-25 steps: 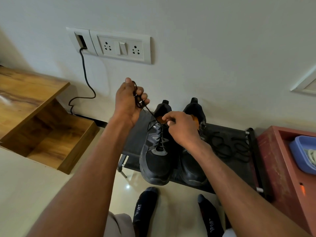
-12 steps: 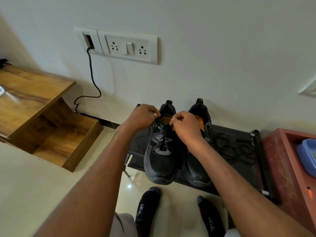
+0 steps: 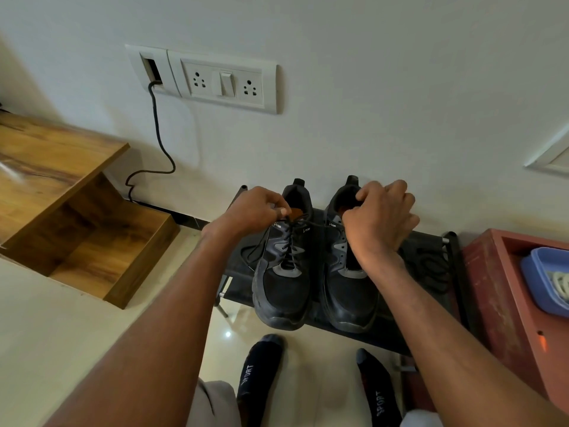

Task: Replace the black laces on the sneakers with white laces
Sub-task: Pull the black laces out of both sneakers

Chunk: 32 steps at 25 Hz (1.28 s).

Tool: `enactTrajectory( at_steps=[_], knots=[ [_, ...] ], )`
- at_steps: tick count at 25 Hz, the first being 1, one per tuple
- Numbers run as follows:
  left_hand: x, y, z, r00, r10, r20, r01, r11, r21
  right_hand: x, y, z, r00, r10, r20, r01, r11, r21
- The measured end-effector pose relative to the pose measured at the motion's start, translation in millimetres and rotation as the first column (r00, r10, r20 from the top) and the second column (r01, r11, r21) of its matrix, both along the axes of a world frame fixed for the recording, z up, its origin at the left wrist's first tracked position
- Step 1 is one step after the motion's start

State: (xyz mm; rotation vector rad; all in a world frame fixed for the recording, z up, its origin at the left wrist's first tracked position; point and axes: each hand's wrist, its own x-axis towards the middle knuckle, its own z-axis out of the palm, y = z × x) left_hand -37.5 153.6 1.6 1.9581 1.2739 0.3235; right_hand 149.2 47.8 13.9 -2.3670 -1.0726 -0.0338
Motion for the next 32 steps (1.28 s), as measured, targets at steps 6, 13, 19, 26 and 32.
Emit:
enactTrajectory(
  at_steps=[6, 13, 19, 26, 32],
  knots=[
    [1.6, 4.4, -6.8, 0.997, -0.076, 0.000, 0.076, 0.997, 0.008, -25.8, 4.1, -11.6, 0.823, 0.564, -0.061, -0.564, 0.801, -0.201],
    [0.0, -0.1, -10.9, 0.988, -0.101, -0.113, 0.108, 0.993, 0.057, -22.8, 3.6, -7.6, 0.950, 0.212, -0.230, -0.203, 0.977, 0.063],
    [6.2, -4.9, -4.9, 0.984, -0.118, -0.131, 0.136, 0.981, 0.140, -8.2, -4.2, -6.1, 0.911, 0.390, 0.132, -0.374, 0.918, -0.128],
    [1.3, -0.9, -15.3, 0.979, -0.018, 0.203, 0.033, 0.997, -0.069, -25.1, -3.6, -24.5, 0.793, 0.607, -0.053, -0.573, 0.713, -0.403],
    [-1.9, -2.9, -21.1, 0.851, 0.279, 0.444, -0.093, 0.913, -0.397, -26.4, -1.2, -21.7, 0.828, 0.553, -0.093, -0.546, 0.757, -0.358]
  ],
)
